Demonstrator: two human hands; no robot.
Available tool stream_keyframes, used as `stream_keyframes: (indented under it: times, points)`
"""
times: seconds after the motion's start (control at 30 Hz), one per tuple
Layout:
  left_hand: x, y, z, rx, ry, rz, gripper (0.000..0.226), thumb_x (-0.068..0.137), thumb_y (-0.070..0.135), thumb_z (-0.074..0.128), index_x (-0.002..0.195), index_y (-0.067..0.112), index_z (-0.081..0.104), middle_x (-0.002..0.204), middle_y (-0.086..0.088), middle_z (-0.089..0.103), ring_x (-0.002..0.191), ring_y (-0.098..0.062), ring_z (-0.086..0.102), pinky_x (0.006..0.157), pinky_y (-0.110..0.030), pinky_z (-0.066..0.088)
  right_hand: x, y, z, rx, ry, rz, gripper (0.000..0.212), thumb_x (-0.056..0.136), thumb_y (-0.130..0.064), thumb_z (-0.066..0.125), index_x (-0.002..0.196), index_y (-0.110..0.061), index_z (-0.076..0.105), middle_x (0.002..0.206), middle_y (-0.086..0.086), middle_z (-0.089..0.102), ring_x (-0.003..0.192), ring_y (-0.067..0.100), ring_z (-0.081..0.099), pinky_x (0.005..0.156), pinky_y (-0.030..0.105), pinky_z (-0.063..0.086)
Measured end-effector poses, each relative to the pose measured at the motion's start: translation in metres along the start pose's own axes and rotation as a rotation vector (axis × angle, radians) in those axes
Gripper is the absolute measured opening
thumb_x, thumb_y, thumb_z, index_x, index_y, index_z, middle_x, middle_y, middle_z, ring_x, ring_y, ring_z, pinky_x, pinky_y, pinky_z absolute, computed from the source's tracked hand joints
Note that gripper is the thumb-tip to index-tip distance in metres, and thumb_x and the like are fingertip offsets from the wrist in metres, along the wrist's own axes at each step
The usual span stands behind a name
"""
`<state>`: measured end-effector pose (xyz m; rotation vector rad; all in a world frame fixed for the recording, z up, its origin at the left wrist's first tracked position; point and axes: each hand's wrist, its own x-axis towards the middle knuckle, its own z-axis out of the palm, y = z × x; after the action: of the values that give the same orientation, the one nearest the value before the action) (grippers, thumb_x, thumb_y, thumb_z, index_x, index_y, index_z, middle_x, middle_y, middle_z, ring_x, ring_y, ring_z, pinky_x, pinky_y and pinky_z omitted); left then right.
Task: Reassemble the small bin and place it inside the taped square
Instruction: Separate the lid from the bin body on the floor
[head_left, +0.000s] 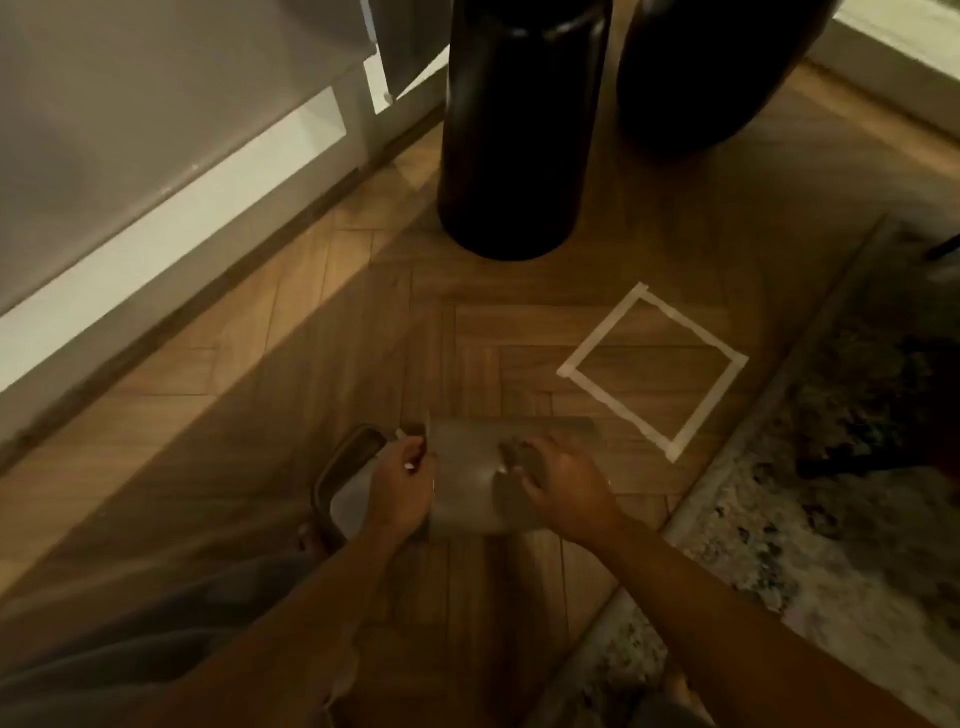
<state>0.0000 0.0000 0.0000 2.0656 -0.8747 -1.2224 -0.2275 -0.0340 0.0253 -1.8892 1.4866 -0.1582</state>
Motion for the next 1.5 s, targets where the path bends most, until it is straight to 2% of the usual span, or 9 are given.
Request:
stream_keyframes:
  times: [0.1, 0.3, 0.5, 0.7, 0.83, 1.0, 1.17, 1.33, 1.5]
  points:
    - [0.008, -0.007, 0.01, -0.037, -0.073, -0.084, 0.038, 0.104, 0.04, 0.048, 0.131, 0.017, 0.063, 0.123, -0.004, 0.068, 0.111, -0.024, 0.065, 0.099, -0.047, 0.052, 0.009, 0.003, 0.019, -0.062, -0.028, 0.0, 0.055, 0.102, -0.047, 0.059, 0.15, -0.022, 0.051, 0.15, 0.006, 0.052, 0.137, 0.026, 0.047, 0.11, 0.038, 0.042]
    - [0.02, -0.024, 0.02, -0.263, -0.169, -0.292, 0.035, 0.103, 0.058, 0.036, 0.109, 0.039, 0.065, 0.099, 0.014, 0.073, 0.094, -0.009, 0.07, 0.074, -0.027, 0.056, 0.028, 0.004, 0.058, -0.194, -0.029, -0.003, 0.066, 0.106, -0.056, 0.039, 0.163, -0.024, 0.033, 0.174, 0.005, 0.019, 0.161, 0.032, 0.007, 0.129, 0.054, 0.01]
    - [0.031, -0.041, 0.025, -0.596, -0.264, -0.383, 0.047, 0.1, 0.053, 0.05, 0.13, 0.02, 0.067, 0.121, -0.009, 0.074, 0.111, -0.031, 0.072, 0.1, -0.057, 0.052, 0.036, 0.005, 0.072, -0.237, -0.008, 0.003, 0.073, 0.104, -0.058, 0.016, 0.163, -0.019, 0.035, 0.172, 0.011, 0.026, 0.16, 0.037, 0.013, 0.127, 0.06, 0.009]
    - [0.035, -0.044, 0.023, -0.671, -0.327, -0.398, 0.051, 0.095, 0.057, 0.054, 0.132, 0.023, 0.065, 0.124, -0.008, 0.073, 0.111, -0.03, 0.072, 0.091, -0.05, 0.057, 0.036, 0.007, 0.069, -0.239, -0.014, -0.013, 0.071, 0.105, -0.058, 0.017, 0.164, -0.02, 0.033, 0.172, 0.01, 0.026, 0.16, 0.036, 0.012, 0.128, 0.058, 0.007]
    - [0.029, -0.032, 0.023, -0.698, -0.361, -0.397, 0.046, 0.099, 0.05, 0.052, 0.131, 0.018, 0.064, 0.12, -0.009, 0.075, 0.108, -0.029, 0.073, 0.08, -0.042, 0.06, 0.032, 0.003, 0.056, -0.214, -0.021, -0.014, 0.063, 0.109, -0.052, 0.034, 0.163, -0.021, 0.034, 0.174, 0.007, 0.024, 0.161, 0.032, 0.01, 0.128, 0.055, 0.006]
    - [0.012, 0.003, 0.025, -0.677, -0.504, -0.348, 0.038, 0.105, 0.04, 0.043, 0.126, 0.018, 0.065, 0.119, -0.009, 0.075, 0.109, -0.026, 0.073, 0.08, -0.038, 0.06, 0.015, -0.003, 0.029, -0.134, 0.018, -0.018, 0.058, 0.108, -0.048, 0.044, 0.158, -0.019, 0.044, 0.171, 0.007, 0.03, 0.159, 0.03, 0.017, 0.127, 0.052, 0.015]
    - [-0.006, 0.04, 0.033, -0.633, -0.616, -0.329, 0.043, 0.106, 0.04, 0.043, 0.135, 0.014, 0.062, 0.129, -0.013, 0.07, 0.12, -0.032, 0.066, 0.103, -0.051, 0.05, -0.008, -0.003, 0.003, -0.02, 0.075, -0.008, 0.053, 0.108, -0.045, 0.049, 0.154, -0.018, 0.05, 0.166, 0.008, 0.039, 0.152, 0.028, 0.034, 0.123, 0.044, 0.028]
    - [-0.016, 0.07, 0.053, -0.59, -0.663, -0.365, 0.065, 0.1, 0.061, 0.033, 0.131, 0.014, 0.065, 0.134, -0.016, 0.067, 0.128, -0.034, 0.058, 0.111, -0.054, 0.04, -0.033, 0.004, -0.014, 0.061, 0.127, 0.043, 0.055, 0.108, -0.044, 0.051, 0.155, -0.015, 0.05, 0.166, 0.01, 0.04, 0.151, 0.026, 0.038, 0.123, 0.046, 0.035]
    - [-0.027, 0.089, 0.073, -0.489, -0.797, -0.332, 0.083, 0.094, 0.076, 0.019, 0.135, 0.018, 0.062, 0.133, -0.011, 0.068, 0.129, -0.033, 0.057, 0.113, -0.049, 0.036, -0.057, 0.009, -0.022, 0.077, 0.207, 0.094, 0.07, 0.102, -0.06, 0.051, 0.158, -0.017, 0.045, 0.168, 0.008, 0.037, 0.153, 0.023, 0.034, 0.121, 0.035, 0.03]
